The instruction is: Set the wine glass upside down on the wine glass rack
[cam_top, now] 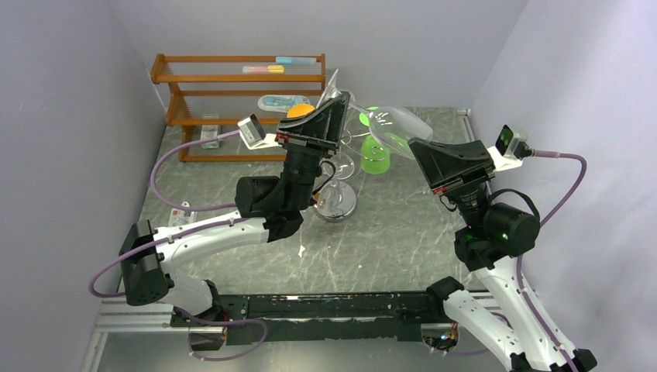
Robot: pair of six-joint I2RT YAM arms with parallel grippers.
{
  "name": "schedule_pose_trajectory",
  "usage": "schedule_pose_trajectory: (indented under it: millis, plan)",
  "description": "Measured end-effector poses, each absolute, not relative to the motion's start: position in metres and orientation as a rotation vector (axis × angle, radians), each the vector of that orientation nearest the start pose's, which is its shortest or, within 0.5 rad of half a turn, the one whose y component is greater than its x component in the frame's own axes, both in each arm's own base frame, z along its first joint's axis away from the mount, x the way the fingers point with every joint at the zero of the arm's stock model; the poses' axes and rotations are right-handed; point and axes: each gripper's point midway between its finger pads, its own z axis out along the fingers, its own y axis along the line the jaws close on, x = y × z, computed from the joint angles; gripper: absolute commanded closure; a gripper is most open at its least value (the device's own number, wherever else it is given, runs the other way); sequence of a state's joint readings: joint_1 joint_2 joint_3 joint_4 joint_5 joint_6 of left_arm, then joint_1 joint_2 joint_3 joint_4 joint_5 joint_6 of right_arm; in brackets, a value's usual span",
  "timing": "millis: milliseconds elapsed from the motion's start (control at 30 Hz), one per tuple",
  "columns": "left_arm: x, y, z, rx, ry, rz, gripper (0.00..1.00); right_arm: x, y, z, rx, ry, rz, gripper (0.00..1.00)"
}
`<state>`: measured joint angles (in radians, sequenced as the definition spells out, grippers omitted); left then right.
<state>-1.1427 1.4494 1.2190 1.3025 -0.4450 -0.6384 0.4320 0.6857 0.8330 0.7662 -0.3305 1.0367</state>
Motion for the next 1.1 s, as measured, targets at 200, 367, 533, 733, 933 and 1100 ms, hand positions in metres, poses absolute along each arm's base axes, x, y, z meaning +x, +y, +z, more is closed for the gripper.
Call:
schedule_pose_trajectory:
  millis: [200, 367, 533, 733, 933, 1100]
  plan:
    - [0.205, -0.328, 0.582, -0.320, 0.634, -1.587, 0.95, 0.148, 0.169, 0.542, -0.125, 0.803, 1.507, 1.00]
    - [0.202, -0.330, 0.587, -0.307, 0.617, -1.598, 0.95, 0.147, 0.170, 0.541, -0.126, 0.815, 1.509, 0.94]
    - [0.199, -0.331, 0.588, -0.275, 0.617, -1.592, 0.95, 0.151, 0.169, 0.537, -0.100, 0.852, 1.503, 0.67]
    - [0.188, -0.319, 0.603, -0.209, 0.596, -1.541, 0.95, 0.161, 0.170, 0.527, -0.051, 0.917, 1.494, 0.68]
    - [0.178, -0.311, 0.613, -0.151, 0.592, -1.516, 0.95, 0.156, 0.166, 0.530, -0.042, 0.905, 1.502, 0.47]
    - [0.178, -0.314, 0.610, -0.102, 0.637, -1.471, 0.95, 0.160, 0.163, 0.523, -0.010, 0.939, 1.469, 0.27]
